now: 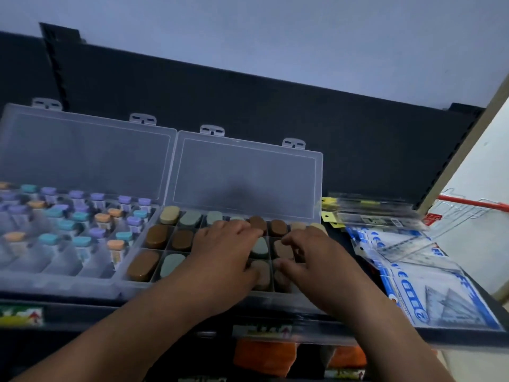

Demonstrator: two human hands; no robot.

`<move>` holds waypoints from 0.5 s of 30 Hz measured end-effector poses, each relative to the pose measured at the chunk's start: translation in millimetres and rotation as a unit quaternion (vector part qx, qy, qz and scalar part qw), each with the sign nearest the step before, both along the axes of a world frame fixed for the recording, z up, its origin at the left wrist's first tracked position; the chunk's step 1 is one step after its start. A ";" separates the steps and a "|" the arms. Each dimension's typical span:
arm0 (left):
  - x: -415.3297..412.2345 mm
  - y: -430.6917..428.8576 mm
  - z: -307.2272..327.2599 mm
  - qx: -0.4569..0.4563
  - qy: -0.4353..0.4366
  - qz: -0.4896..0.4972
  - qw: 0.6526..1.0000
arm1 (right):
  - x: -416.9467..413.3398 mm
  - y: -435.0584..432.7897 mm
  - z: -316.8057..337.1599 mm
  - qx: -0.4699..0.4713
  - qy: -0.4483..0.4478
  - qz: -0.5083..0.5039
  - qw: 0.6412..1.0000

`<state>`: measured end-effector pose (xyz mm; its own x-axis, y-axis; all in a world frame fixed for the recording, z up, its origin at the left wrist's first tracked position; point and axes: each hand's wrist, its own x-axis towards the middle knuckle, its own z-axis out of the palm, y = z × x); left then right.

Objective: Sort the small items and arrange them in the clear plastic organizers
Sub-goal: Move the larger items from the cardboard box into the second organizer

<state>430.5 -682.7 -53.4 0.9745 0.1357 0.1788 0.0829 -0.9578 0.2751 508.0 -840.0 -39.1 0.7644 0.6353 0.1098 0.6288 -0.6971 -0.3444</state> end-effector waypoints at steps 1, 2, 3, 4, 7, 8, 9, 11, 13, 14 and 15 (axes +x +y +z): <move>-1.8 3.9 1.1 0.023 -0.002 0.016 1.000 | -0.2 3.9 -0.2 0.006 -0.025 0.009 1.000; -4.4 8.9 2.3 0.046 -0.002 0.033 0.998 | -1.6 8.6 -0.5 0.007 -0.044 0.017 0.999; -6.9 14.1 3.0 0.070 0.000 0.048 0.996 | -3.3 13.5 -1.0 0.002 -0.058 0.023 0.998; -9.6 19.4 3.7 0.092 -0.001 0.062 0.994 | -5.1 18.2 -1.8 -0.013 -0.069 0.025 0.997; -24.8 38.5 6.3 0.123 0.000 0.099 0.988 | -16.9 33.7 -1.2 -0.063 -0.078 0.029 0.995; -30.3 45.2 7.4 0.126 0.002 0.110 0.986 | -21.6 39.1 0.0 -0.069 -0.075 0.034 0.994; -36.1 51.6 8.7 0.131 0.001 0.118 0.984 | -26.4 43.8 1.6 -0.073 -0.073 0.040 0.994; -51.8 65.9 12.0 0.133 -0.004 0.134 0.982 | -37.5 57.6 5.5 -0.077 -0.078 0.053 0.993; -67.6 82.5 13.2 0.133 -0.013 0.148 0.980 | -48.2 72.6 10.3 -0.079 -0.078 0.061 0.992; -78.6 92.2 14.1 0.135 -0.021 0.157 0.978 | -55.1 83.2 12.4 -0.080 -0.082 0.069 0.991; -91.2 102.3 16.0 0.136 -0.029 0.167 0.976 | -63.2 95.2 14.9 -0.080 -0.086 0.079 0.990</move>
<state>339.3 -580.4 -37.4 0.8712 0.3845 0.3052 0.3953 -0.9181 0.0282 444.8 -744.8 -24.2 0.6327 0.7654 0.1182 0.7743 -0.6222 -0.1154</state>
